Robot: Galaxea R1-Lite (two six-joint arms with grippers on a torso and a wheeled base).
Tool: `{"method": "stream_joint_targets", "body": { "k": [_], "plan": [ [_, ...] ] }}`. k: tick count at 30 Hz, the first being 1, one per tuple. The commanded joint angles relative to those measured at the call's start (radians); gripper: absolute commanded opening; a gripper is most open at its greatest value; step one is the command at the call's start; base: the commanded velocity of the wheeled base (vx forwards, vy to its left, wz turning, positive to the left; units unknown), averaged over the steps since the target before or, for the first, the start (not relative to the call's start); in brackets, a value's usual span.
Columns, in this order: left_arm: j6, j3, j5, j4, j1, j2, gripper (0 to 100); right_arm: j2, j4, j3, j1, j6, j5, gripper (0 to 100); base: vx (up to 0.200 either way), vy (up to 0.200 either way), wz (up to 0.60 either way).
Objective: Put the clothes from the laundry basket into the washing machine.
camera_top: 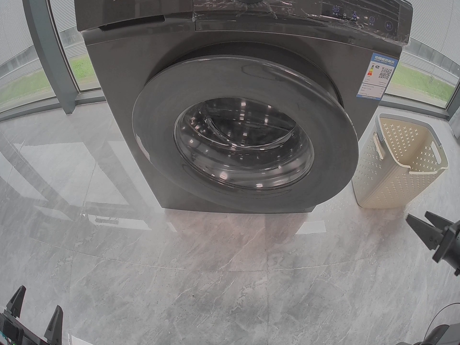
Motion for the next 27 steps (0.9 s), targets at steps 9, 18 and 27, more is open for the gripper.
{"method": "stream_joint_targets", "body": {
  "k": [9,18,27],
  "plan": [
    [0.000,0.018,-0.001,0.000,0.000,-0.008,100,0.576,-0.270,-0.188,0.285,0.239,-0.081,100,0.000,0.000,0.00],
    [0.000,0.018,-0.001,0.000,-0.001,-0.008,100,0.581,-0.270,-0.271,0.271,0.250,-0.082,100,0.156,0.000,0.00],
    [0.000,0.018,-0.001,0.000,-0.001,-0.008,100,0.595,-0.270,-0.318,0.233,0.248,-0.082,100,0.111,0.000,0.00]
  ]
}}
